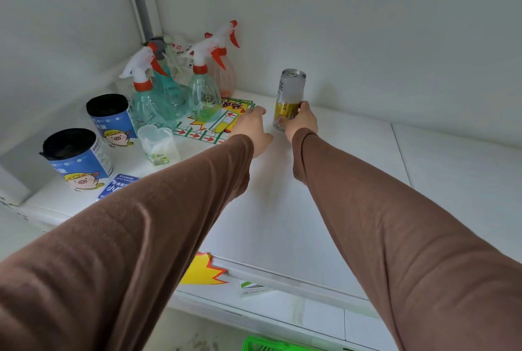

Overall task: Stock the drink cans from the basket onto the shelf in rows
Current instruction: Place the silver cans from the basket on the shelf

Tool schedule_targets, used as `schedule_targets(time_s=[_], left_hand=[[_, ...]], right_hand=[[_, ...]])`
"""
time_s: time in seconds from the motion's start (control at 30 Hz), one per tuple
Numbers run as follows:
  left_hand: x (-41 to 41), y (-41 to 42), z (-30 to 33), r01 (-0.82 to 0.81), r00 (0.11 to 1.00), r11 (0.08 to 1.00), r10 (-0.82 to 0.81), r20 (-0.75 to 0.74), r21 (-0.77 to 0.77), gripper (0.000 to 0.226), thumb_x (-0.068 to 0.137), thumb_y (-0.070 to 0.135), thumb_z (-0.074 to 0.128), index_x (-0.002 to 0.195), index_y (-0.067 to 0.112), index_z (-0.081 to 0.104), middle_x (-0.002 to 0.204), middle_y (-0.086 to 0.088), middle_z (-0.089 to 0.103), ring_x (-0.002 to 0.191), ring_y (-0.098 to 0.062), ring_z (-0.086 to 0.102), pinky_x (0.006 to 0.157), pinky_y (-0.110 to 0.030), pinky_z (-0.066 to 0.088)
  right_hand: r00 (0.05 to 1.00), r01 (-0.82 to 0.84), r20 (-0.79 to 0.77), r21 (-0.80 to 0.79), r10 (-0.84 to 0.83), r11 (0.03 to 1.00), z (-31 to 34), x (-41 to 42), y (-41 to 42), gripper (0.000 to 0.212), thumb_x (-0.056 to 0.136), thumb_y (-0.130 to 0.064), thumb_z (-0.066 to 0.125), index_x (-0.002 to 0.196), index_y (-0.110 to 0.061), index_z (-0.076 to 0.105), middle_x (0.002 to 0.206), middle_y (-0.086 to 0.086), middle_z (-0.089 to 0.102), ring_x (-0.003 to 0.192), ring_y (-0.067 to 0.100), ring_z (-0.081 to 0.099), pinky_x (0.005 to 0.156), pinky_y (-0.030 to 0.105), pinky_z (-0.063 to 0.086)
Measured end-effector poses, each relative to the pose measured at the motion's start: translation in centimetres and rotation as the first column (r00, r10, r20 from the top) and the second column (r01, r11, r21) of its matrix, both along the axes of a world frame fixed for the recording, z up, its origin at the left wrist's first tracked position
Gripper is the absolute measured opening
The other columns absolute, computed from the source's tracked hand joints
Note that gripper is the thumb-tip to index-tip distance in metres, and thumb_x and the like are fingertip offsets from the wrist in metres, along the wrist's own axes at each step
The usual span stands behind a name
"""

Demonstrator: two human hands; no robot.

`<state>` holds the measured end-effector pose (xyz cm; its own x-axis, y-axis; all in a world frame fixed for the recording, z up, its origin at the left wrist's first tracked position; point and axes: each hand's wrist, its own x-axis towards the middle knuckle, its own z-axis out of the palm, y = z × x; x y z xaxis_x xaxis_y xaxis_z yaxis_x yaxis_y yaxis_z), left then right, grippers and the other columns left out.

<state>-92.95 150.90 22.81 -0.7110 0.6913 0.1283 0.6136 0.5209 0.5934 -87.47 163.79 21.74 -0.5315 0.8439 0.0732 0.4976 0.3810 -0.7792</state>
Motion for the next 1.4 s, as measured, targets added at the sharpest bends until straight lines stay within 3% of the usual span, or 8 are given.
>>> schedule_targets(time_s=[0.17,0.27,0.37,0.63,0.83,0.97,1.27,1.4], left_hand=[[0.1,-0.4,0.1,-0.015,1.000,1.000,0.015,0.003,-0.002,0.065,0.085,0.021,0.069,0.143,0.013,0.039,0.141,-0.008,0.047,0.128,-0.027,0.046,0.105,-0.037,0.041],[0.8,-1.0,0.1,-0.009,1.000,1.000,0.009,-0.002,-0.017,0.067,0.084,0.023,0.069,0.143,0.013,0.039,0.142,-0.008,0.046,0.128,-0.027,0.046,0.105,-0.036,0.041],[1.9,-1.8,0.2,-0.023,1.000,1.000,0.023,-0.006,-0.021,0.066,0.084,0.022,0.068,0.143,0.012,0.039,0.142,-0.008,0.046,0.127,-0.027,0.046,0.104,-0.036,0.041],[8.4,-5.3,0.2,-0.063,0.998,0.998,0.063,0.009,0.016,0.062,0.084,0.023,0.068,0.140,0.014,0.042,0.140,-0.008,0.045,0.126,-0.028,0.046,0.104,-0.042,0.042],[15.9,-10.9,0.4,0.071,0.992,0.993,-0.060,-0.114,0.094,0.056,0.087,0.021,0.065,0.140,0.014,0.045,0.134,-0.007,0.050,0.124,-0.026,0.046,0.103,-0.036,0.040],[20.5,-15.6,0.0,0.152,0.957,0.988,-0.140,-0.253,0.031,0.055,0.086,0.023,0.064,0.138,0.017,0.046,0.131,-0.005,0.051,0.116,-0.027,0.048,0.096,-0.041,0.044],[29.4,-25.2,-5.1,0.242,0.892,0.968,-0.250,-0.377,-0.069,0.056,0.080,0.025,0.064,0.132,0.014,0.050,0.128,-0.007,0.053,0.111,-0.032,0.050,0.091,-0.044,0.044],[32.8,-27.7,-10.5,0.263,0.897,0.950,-0.304,-0.321,-0.167,0.057,0.080,0.024,0.064,0.135,0.014,0.048,0.133,-0.007,0.051,0.115,-0.031,0.048,0.090,-0.043,0.043]], right_hand=[[1.000,-0.029,-0.014,-0.042,0.028,0.999,-0.1,0.2,0.0,0.057,0.088,-0.031,0.073,0.137,-0.015,0.048,0.123,0.006,0.067,0.114,0.029,0.064,0.094,0.035,0.050],[0.996,-0.088,-0.018,-0.148,0.087,0.985,0.5,1.6,-0.2,0.094,0.091,-0.034,0.073,0.161,-0.014,0.014,0.152,0.010,0.048,0.137,0.029,0.049,0.109,0.036,0.040],[0.995,-0.097,-0.013,-0.169,0.096,0.981,0.9,3.6,-1.3,0.104,0.091,-0.038,0.073,0.163,-0.015,0.000,0.160,0.010,0.037,0.142,0.029,0.044,0.110,0.035,0.040],[0.971,-0.235,-0.064,-0.091,0.230,0.968,0.8,12.5,-6.8,0.088,0.091,-0.039,0.071,0.161,-0.023,0.020,0.162,0.009,0.031,0.150,0.023,0.028,0.119,0.037,0.031],[0.940,-0.323,-0.087,0.089,0.330,0.942,1.3,21.0,-11.2,0.051,0.096,-0.022,0.064,0.144,-0.018,0.046,0.147,0.001,0.045,0.140,0.019,0.031,0.113,0.030,0.029],[0.922,-0.358,-0.068,0.219,0.380,0.908,0.5,26.1,-14.6,0.045,0.094,-0.014,0.063,0.137,-0.016,0.052,0.139,0.000,0.051,0.133,0.021,0.037,0.103,0.018,0.027],[0.922,-0.309,-0.117,0.356,0.370,0.882,-5.8,36.5,-23.2,0.039,0.090,-0.008,0.062,0.129,-0.010,0.057,0.134,0.004,0.055,0.125,0.022,0.045,0.106,0.028,0.035],[0.914,-0.370,-0.031,0.345,0.404,0.863,-11.8,39.8,-25.2,0.036,0.093,-0.009,0.057,0.129,-0.010,0.057,0.130,0.004,0.057,0.122,0.024,0.049,0.101,0.029,0.040]])
